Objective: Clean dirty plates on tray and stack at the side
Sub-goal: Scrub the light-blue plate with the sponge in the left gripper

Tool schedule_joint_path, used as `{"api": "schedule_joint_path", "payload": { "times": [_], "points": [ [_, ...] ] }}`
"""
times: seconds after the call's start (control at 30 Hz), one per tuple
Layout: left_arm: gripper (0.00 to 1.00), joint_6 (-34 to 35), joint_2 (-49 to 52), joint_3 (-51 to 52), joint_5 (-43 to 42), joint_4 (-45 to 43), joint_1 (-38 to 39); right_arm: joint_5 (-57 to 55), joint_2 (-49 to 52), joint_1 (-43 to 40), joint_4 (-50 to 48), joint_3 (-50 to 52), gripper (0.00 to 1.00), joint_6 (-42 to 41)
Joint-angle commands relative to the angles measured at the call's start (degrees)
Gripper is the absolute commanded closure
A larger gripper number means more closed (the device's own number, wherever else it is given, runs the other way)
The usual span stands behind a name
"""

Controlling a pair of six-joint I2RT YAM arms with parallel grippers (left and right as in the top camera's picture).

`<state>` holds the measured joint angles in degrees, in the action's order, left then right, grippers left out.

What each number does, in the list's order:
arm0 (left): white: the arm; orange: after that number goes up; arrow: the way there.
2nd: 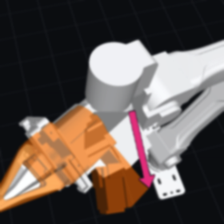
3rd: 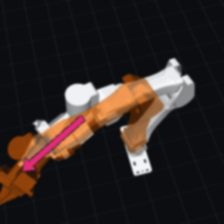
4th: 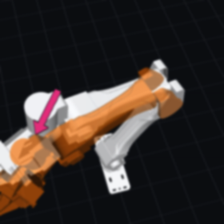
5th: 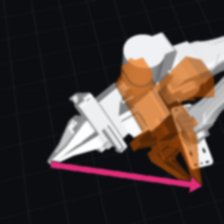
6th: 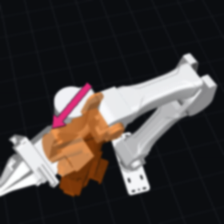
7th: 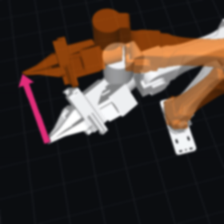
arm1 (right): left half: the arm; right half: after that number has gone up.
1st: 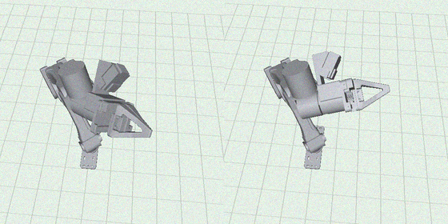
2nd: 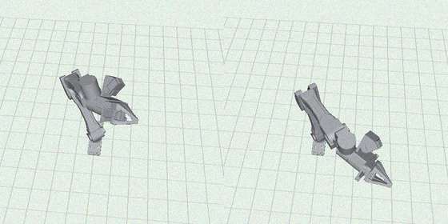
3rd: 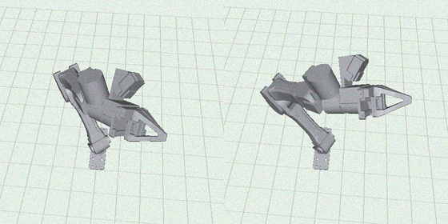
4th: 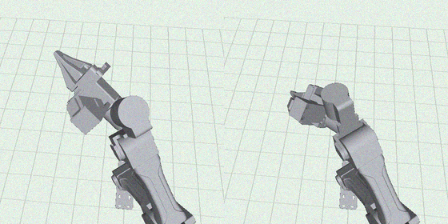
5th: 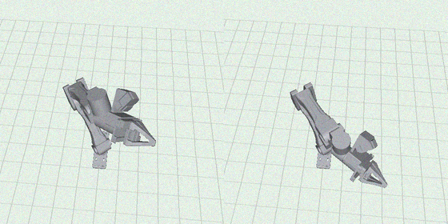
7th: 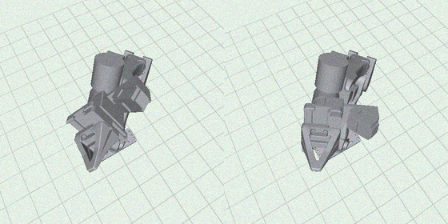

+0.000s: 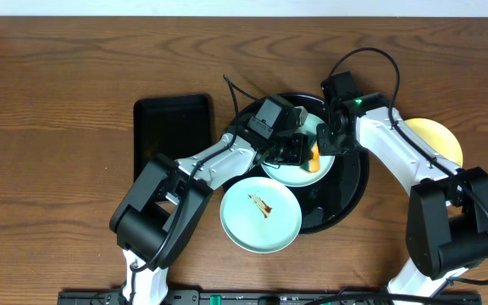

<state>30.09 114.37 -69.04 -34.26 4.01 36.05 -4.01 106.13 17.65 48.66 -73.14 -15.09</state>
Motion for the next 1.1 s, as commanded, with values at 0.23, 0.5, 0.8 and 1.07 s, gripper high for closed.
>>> {"api": "schedule_joint_path", "payload": {
  "times": [0.23,0.5,0.8,1.07],
  "points": [
    [0.92,0.2,1.4,-0.4,6.6,1.4,-4.2,-2.0,-0.5,0.7,1.8,0.9,0.99,-0.3],
    [0.92,0.2,1.4,-0.4,9.9,3.0,-7.6,-2.0,-0.5,0.8,1.9,0.9,0.99,-0.3],
    [0.92,0.2,1.4,-0.4,9.9,6.3,-10.2,-2.0,-0.5,0.8,1.9,0.9,0.99,-0.3],
    [0.92,-0.3,-3.8,-0.4,15.2,12.6,-10.3,-2.0,-0.5,0.8,1.9,0.9,0.99,-0.3]
  ]
}}
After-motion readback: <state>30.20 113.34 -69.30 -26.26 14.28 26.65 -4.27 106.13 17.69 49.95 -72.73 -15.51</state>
